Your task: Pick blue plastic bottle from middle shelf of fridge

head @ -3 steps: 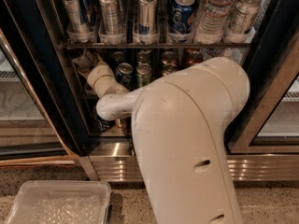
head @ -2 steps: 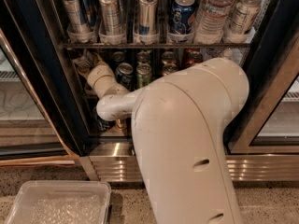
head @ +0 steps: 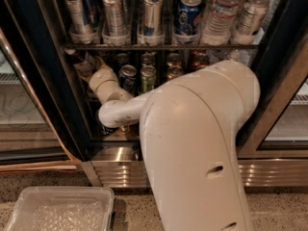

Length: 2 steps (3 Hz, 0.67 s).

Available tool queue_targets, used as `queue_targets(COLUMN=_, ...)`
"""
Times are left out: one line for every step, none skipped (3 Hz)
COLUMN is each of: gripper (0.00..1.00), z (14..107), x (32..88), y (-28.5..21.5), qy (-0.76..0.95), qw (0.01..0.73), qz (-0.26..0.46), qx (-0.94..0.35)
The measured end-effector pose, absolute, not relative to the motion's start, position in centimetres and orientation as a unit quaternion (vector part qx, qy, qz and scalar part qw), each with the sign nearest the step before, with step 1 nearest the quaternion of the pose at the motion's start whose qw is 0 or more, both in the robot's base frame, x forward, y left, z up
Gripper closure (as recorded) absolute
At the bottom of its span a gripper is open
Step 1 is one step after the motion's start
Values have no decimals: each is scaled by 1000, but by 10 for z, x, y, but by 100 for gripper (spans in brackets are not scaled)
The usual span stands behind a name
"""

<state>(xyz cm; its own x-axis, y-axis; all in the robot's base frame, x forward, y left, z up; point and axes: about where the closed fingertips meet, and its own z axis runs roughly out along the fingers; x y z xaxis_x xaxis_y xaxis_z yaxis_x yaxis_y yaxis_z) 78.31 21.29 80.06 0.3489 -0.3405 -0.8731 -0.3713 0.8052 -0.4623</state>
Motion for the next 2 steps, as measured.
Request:
queue_targets(gripper=100, z=797, x=783, y=213, qy=570, qw=760, qz=10, qx=-312)
queue_targets(gripper=100, z=796, x=771, y=211, qy=577, qw=754, qz=14, qx=-312)
